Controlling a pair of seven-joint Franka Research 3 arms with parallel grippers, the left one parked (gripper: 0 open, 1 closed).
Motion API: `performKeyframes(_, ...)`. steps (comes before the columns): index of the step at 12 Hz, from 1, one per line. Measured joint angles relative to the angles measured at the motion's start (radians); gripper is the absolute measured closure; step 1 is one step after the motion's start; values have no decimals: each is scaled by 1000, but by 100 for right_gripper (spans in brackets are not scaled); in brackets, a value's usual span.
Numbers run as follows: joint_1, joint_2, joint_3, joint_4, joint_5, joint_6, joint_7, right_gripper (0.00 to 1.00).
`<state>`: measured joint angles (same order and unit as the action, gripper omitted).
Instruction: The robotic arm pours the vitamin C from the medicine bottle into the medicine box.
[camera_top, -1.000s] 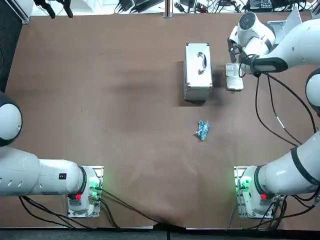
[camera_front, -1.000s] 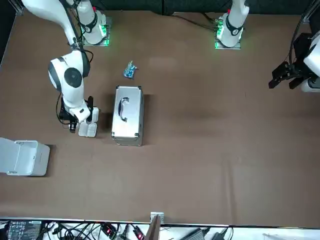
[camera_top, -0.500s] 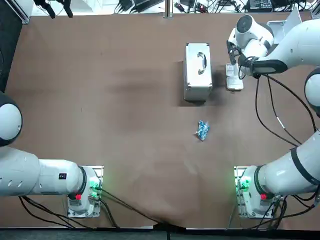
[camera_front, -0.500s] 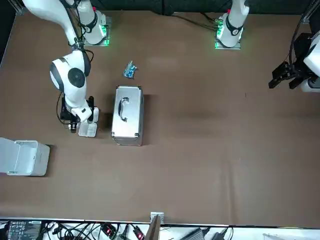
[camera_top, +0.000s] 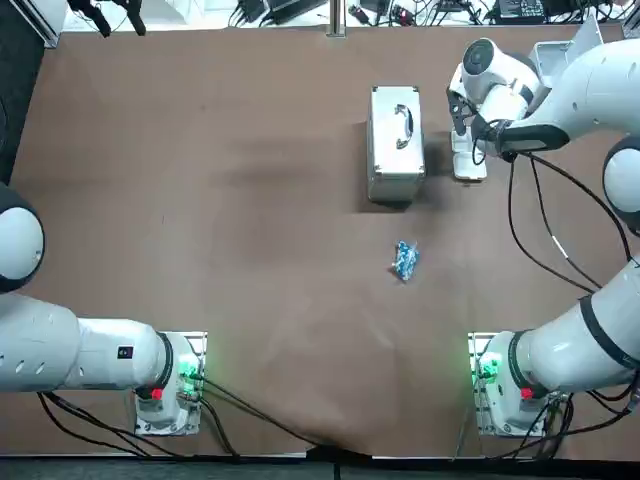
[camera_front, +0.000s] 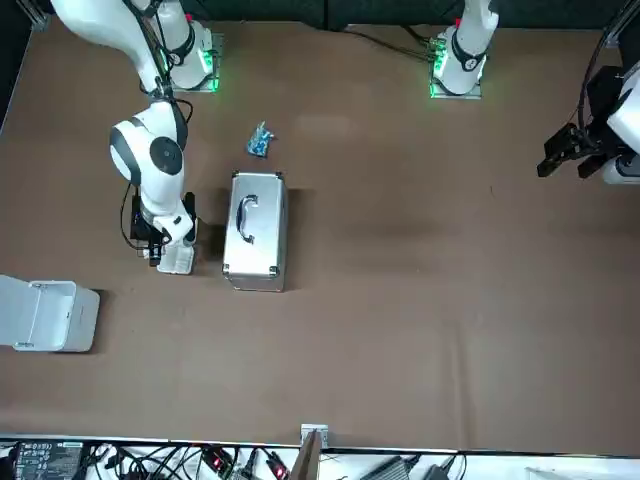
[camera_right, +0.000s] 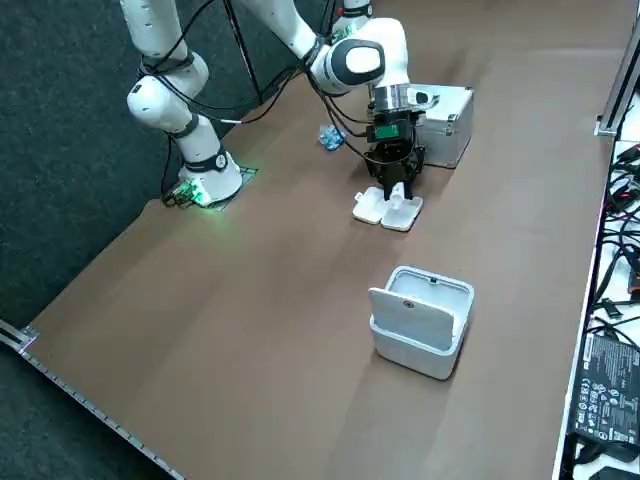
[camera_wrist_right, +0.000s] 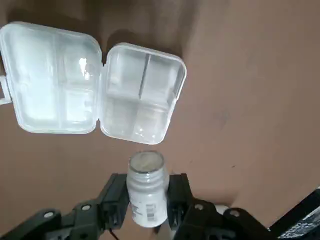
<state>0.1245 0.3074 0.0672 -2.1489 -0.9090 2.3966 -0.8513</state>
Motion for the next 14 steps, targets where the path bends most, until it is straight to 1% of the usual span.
performKeyframes(6,14,13,1,0,-98,-29,68,57)
performKeyframes(14,42,41,1,0,-165,-45,105,57)
